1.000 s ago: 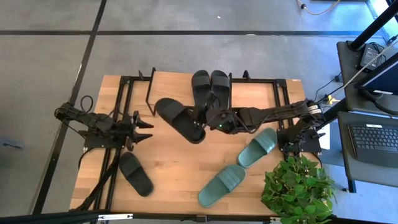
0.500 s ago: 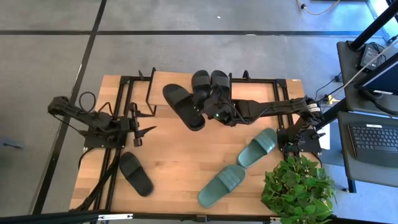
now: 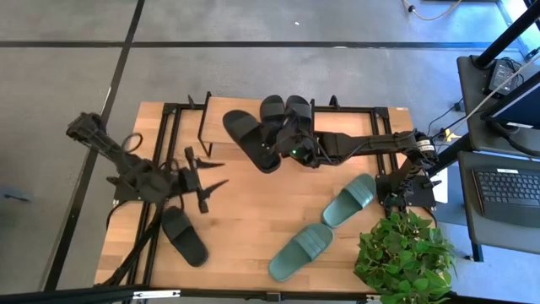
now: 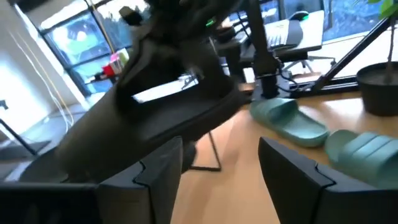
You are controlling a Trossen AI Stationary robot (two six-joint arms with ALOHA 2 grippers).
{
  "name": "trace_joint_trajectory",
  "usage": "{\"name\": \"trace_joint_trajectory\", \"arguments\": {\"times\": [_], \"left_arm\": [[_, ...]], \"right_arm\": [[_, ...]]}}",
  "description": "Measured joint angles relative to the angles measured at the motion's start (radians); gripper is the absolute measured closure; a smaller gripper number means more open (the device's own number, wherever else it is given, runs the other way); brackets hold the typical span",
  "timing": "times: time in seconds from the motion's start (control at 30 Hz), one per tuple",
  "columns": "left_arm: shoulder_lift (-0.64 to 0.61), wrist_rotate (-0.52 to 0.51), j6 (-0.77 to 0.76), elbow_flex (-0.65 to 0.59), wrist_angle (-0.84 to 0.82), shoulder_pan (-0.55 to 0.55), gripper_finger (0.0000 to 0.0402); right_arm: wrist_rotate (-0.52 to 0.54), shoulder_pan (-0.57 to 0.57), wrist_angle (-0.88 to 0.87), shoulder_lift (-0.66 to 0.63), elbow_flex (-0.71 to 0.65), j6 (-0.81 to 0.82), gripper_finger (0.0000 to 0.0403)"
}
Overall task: Pick and place slides into the shelf
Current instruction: Put the black slide on the shelf
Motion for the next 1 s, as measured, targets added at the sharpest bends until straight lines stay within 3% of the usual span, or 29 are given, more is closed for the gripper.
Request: {"name": "trace_joint_trajectory", "arguments": {"times": [0.17, 0.3, 0.6, 0.8, 1.0], "left_arm": [[0.189, -0.142, -0.085, 0.184, -0.004, -0.093, 0.0198], [0.299, -0.259, -0.331, 0.288, -0.004, -0.128, 0.0198], [0.425, -0.339, -0.88, 0.314, -0.105, -0.128, 0.0214], [0.464, -0.324, -1.282, 0.314, -0.316, -0.054, 0.0239], [0.499, -0.216, -1.334, 0.314, -0.336, 0.013, 0.0248]], "right_arm": [[0.0, -0.004, 0.011, 0.0, 0.0, -0.097, 0.0394], [-0.001, 0.0, 0.057, 0.0, 0.0, -0.222, 0.0394], [-0.021, 0.021, 0.133, -0.002, 0.0, -0.349, 0.0394], [-0.023, 0.02, 0.159, -0.002, 0.0, -0.345, 0.0394], [-0.027, 0.021, 0.185, -0.003, 0.0, -0.344, 0.0394]]}}
